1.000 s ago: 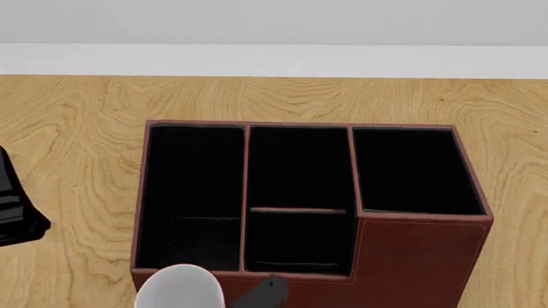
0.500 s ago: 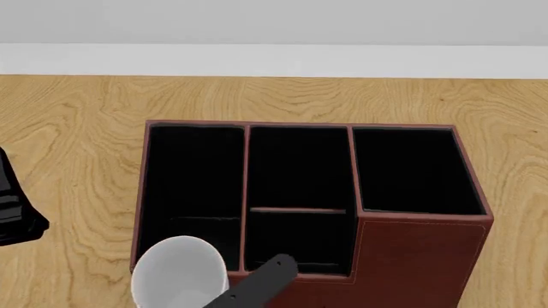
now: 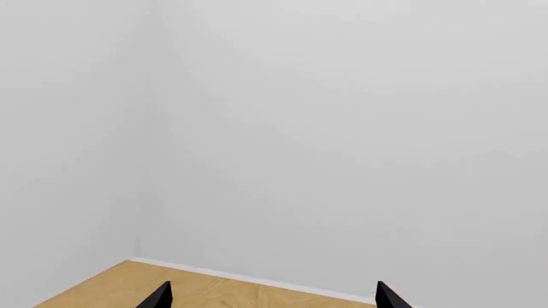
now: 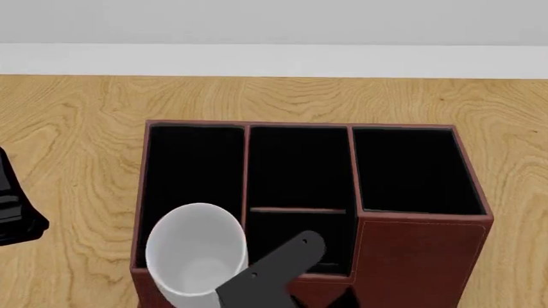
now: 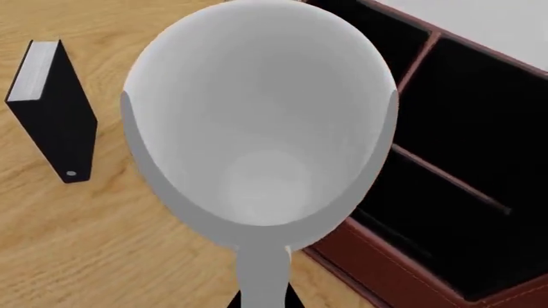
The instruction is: Pick up the white mug and place it to the right of the caddy.
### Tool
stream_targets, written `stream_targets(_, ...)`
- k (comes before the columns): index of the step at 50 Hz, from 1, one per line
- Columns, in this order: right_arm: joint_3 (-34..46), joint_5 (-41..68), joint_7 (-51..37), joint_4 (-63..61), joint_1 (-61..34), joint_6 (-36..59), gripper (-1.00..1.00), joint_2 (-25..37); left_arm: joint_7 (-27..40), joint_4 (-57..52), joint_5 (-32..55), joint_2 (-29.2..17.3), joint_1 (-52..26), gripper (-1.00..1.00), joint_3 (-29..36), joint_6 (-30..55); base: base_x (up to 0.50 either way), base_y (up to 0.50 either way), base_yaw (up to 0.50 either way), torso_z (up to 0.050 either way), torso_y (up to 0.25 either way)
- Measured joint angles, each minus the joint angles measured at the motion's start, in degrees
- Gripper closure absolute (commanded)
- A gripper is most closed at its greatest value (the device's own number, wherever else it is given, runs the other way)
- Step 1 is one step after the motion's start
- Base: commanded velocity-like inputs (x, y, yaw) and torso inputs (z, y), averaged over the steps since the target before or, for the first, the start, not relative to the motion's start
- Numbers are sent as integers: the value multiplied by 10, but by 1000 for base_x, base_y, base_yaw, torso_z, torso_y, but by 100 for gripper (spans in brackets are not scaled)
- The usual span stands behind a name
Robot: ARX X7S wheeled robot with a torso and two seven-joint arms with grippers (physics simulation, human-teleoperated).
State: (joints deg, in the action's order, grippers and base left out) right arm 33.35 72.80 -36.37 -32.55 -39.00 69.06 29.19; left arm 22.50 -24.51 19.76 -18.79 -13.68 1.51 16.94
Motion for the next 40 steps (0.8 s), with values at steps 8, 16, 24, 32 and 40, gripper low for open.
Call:
stream_targets(8,-18,32,-22,-8,-14,8,100,7,2,0,1,-1,0,-100,0,-1,0,0,0,0,0)
stream_targets(16,-36,58,-41,-12,-30,11,100,15,3,-1,2,-3,0,-100,1,-1,0,0,0,0,1)
stream_targets(24,-51,83,-59,-12,-49,13,100,21,5,-1,1,-4,0,-100,2,-2,0,0,0,0,0)
stream_targets(32,-68,114,-81,-10,-72,15,100,28,6,-1,0,-5,0,-100,4,-3,0,0,0,0,1)
stream_targets(40,-83,149,-105,-5,-101,18,100,36,7,0,0,-6,0,-100,7,-3,0,0,0,0,0)
